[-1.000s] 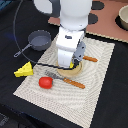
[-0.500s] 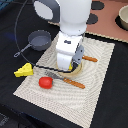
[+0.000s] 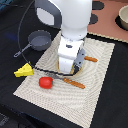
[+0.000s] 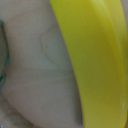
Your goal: Interact with the objects in diverse but meaningful ways.
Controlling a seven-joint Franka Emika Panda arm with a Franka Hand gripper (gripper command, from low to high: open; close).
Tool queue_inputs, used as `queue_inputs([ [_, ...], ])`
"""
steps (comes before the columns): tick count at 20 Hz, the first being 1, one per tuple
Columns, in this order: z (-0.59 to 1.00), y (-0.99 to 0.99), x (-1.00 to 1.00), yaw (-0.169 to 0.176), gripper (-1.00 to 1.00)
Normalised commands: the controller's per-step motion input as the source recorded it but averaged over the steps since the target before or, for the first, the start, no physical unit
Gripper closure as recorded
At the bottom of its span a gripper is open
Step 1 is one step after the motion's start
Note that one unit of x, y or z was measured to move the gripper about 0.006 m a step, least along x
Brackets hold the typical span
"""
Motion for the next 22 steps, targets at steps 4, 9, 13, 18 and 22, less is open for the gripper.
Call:
queue_inputs([
  [4, 0.01, -0.12, 0.02, 0.010, 1.00],
  [9, 0.03, -0.13, 0.00, 0.002, 1.00],
  [13, 0.00, -0.12, 0.00, 0.002, 1.00],
  [18, 0.00, -0.07, 0.00, 0.005, 1.00],
  [22, 0.30, -0.08, 0.07, 0.000, 1.00],
])
